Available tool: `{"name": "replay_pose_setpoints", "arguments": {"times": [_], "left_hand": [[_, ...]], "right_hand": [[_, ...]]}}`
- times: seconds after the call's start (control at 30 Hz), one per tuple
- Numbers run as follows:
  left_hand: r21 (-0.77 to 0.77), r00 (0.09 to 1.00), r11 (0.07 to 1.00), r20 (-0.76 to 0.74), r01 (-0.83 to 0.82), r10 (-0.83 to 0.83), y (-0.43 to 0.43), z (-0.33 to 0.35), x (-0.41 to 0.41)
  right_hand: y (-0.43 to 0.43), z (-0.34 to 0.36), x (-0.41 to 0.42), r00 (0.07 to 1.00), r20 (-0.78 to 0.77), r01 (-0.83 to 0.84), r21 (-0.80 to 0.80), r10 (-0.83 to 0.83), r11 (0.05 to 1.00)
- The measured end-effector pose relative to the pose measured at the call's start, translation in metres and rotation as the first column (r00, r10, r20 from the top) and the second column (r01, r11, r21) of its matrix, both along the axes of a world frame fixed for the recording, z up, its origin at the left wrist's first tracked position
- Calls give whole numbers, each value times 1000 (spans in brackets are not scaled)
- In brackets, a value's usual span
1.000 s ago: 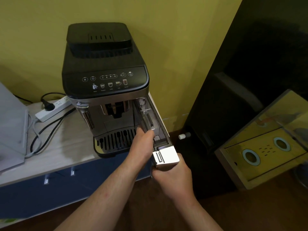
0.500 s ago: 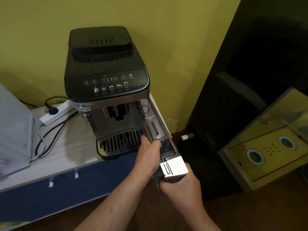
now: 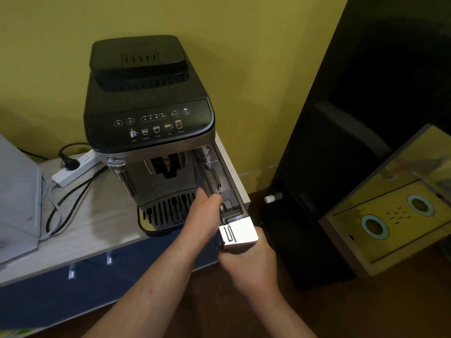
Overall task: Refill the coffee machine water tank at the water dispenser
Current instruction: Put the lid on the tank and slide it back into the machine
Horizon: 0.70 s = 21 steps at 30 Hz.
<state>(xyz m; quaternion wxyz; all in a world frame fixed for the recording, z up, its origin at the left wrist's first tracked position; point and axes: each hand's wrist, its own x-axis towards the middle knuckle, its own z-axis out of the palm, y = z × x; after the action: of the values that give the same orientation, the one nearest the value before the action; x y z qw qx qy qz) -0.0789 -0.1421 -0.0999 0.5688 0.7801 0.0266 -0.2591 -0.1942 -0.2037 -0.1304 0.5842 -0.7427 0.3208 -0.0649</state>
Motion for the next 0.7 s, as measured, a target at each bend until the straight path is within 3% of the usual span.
{"name": "replay_pose_setpoints", "arguments": {"times": [0.3,0.7], "left_hand": [[4,1000,1000,23,6,-6,1,-3,0],[37,1000,999,21,3,-4,-2,-2,6]], "right_hand": [[4,-4,-1,999,-27,18,-17,-18,1000],[-20,3,6,982,-65,-182,-37,179,983]]}}
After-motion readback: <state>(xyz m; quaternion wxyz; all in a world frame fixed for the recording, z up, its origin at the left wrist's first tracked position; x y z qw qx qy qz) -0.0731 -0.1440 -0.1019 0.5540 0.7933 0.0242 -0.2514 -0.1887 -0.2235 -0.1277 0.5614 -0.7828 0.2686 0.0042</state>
